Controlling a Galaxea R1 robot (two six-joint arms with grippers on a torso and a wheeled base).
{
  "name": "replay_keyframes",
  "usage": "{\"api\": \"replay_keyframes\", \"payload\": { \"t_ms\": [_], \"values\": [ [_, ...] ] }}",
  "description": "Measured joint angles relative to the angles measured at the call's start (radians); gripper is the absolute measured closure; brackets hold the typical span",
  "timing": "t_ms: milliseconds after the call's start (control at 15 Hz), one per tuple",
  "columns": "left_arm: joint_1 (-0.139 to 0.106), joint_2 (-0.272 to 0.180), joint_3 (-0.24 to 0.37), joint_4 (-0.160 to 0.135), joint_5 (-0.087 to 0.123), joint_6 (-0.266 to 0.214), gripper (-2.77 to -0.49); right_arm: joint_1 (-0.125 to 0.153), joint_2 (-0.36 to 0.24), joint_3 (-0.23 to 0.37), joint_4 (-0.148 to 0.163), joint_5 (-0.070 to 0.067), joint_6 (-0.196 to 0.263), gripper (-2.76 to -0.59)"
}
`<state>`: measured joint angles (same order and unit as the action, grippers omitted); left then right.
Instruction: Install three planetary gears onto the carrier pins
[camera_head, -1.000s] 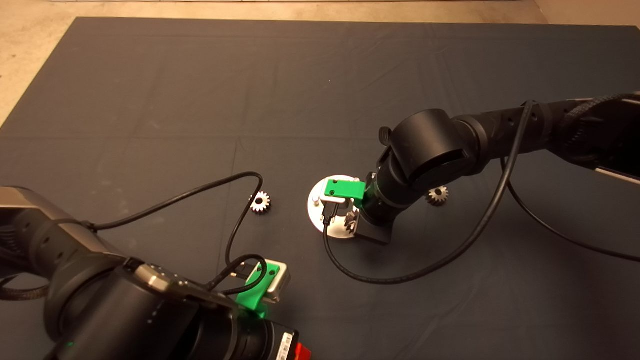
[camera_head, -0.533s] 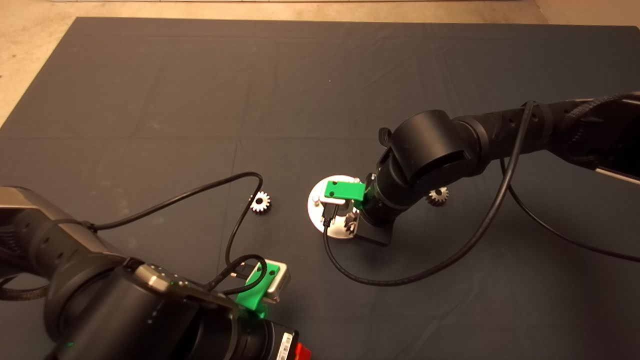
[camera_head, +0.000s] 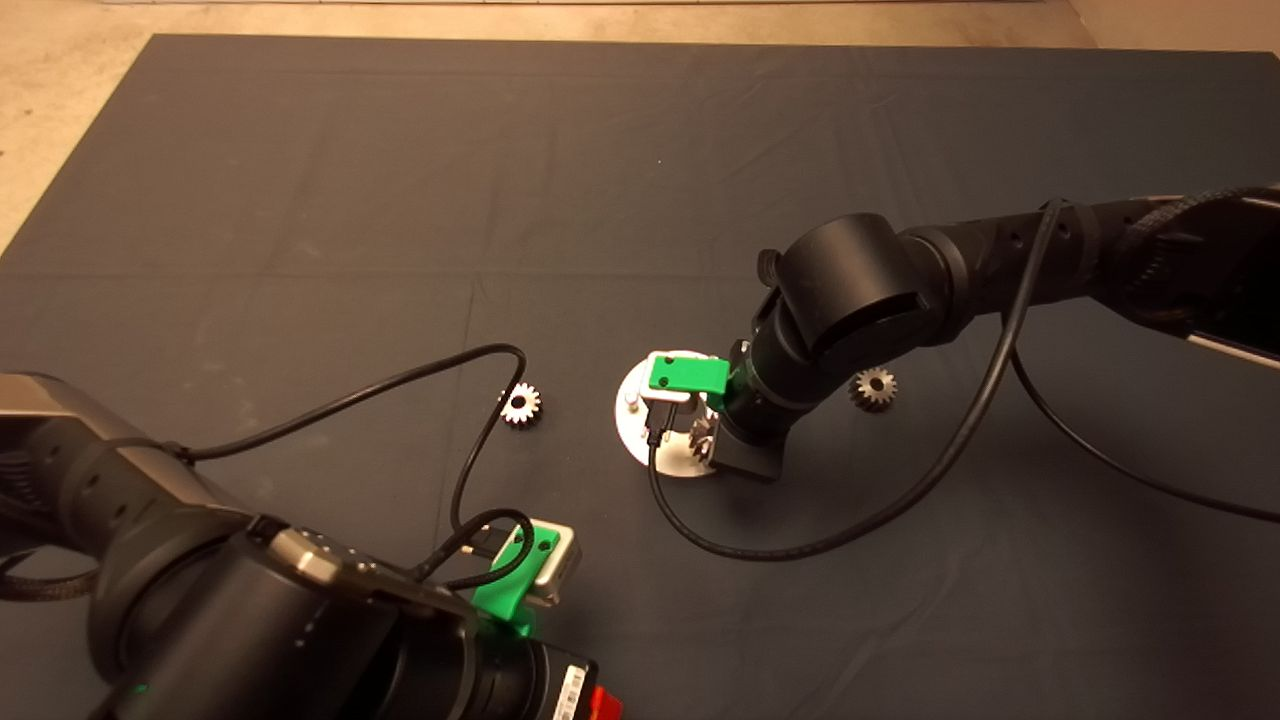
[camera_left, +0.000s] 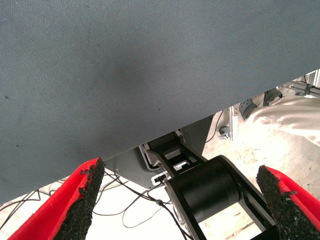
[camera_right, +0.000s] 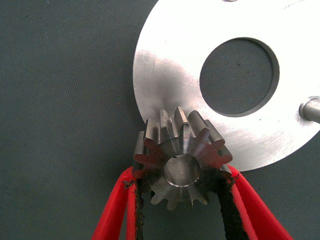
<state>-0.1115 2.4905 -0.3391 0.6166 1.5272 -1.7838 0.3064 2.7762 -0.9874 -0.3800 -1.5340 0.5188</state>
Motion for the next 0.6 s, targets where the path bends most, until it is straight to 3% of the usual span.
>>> {"api": "replay_keyframes", "payload": {
  "t_ms": [200, 600],
  "values": [
    [0.0, 0.0, 0.0, 0.0, 0.0, 0.0, -2.17, -0.02, 0.0, -0.001, 0.0, 0.0, -0.006, -0.81],
    [0.0, 0.0, 0.0, 0.0, 0.0, 0.0, -2.17, -0.024, 0.0, -0.002, -0.001, -0.003, -0.014, -0.81]
  ]
}}
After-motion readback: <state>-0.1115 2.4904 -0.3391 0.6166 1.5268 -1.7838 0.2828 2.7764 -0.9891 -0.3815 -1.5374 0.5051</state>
